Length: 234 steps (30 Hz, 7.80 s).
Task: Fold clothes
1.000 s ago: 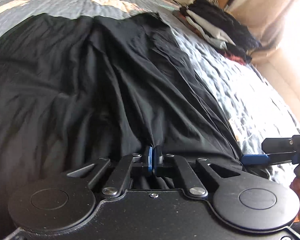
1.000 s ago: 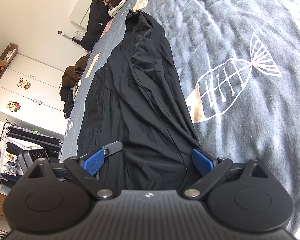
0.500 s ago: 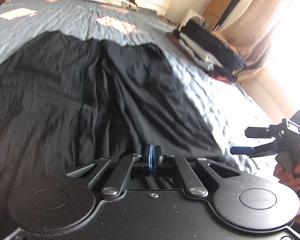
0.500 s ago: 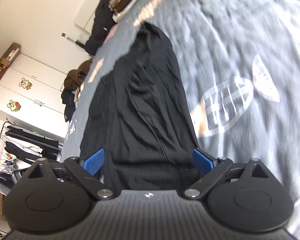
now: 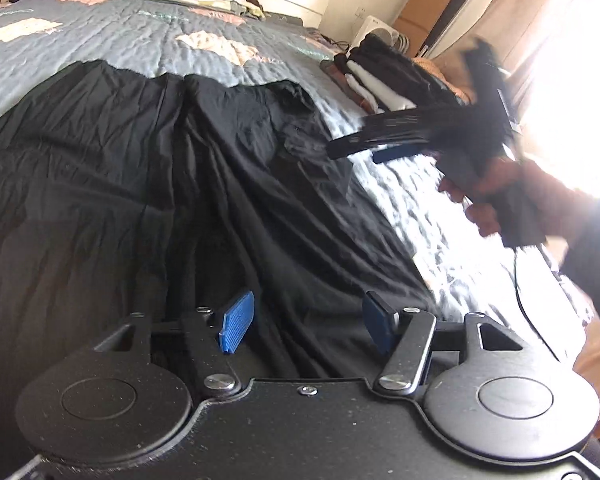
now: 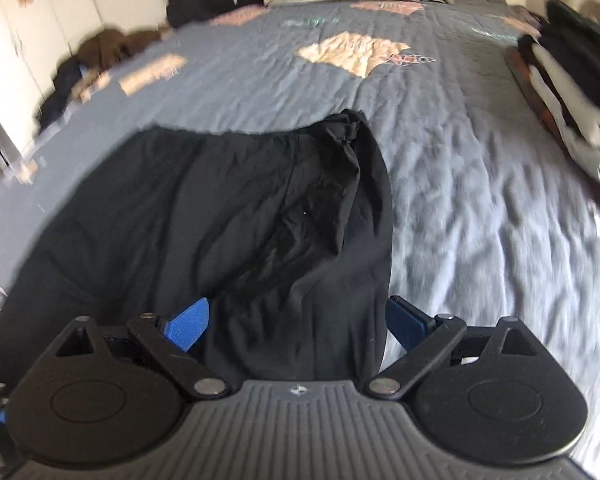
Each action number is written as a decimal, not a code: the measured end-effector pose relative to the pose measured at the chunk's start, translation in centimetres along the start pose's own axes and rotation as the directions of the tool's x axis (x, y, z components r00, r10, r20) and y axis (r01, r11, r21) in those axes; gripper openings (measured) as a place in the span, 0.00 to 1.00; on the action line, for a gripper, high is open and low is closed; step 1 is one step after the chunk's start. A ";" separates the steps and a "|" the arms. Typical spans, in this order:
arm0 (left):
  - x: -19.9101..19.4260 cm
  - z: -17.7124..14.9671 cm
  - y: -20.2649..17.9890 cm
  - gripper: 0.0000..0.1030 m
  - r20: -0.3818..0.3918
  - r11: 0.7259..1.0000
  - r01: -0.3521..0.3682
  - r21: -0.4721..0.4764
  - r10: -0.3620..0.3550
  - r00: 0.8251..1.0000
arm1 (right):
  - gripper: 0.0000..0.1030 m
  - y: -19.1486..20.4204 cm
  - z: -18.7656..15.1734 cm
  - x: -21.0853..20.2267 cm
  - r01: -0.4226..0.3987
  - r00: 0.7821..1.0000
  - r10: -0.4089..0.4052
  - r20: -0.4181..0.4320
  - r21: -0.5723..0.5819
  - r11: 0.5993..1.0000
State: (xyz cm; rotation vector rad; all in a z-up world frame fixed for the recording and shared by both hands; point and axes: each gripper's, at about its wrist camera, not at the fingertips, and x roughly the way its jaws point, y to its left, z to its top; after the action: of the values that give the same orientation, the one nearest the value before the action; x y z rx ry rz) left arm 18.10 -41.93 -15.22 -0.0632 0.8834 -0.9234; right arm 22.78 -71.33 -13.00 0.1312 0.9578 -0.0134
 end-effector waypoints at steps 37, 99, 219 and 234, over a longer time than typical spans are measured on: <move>-20.1 -4.5 12.5 0.84 -0.007 0.860 -0.362 -0.360 0.385 0.923 | 0.86 18.0 -13.6 -11.3 -0.388 0.919 0.393 -0.026 0.105 0.916; -15.6 -10.4 19.0 0.12 0.105 0.759 -0.093 -0.644 0.208 0.972 | 0.07 21.1 -18.5 -4.9 -0.392 0.850 0.525 -0.039 0.618 0.681; -0.2 -14.3 -11.8 0.09 0.093 0.343 -0.194 0.919 0.290 0.952 | 0.10 0.1 -18.3 -12.4 0.005 0.999 0.008 -0.042 0.291 0.957; -5.2 -10.5 -7.9 0.71 -0.015 0.837 -0.097 0.539 0.124 0.992 | 0.57 0.6 -18.0 -16.1 0.114 0.993 -0.105 -0.058 0.183 0.976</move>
State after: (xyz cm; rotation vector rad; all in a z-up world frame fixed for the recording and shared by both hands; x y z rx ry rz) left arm 4.12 -39.97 -15.60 0.4960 0.6364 -1.0385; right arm -1.09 -69.33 -10.00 0.2523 1.0102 -0.2032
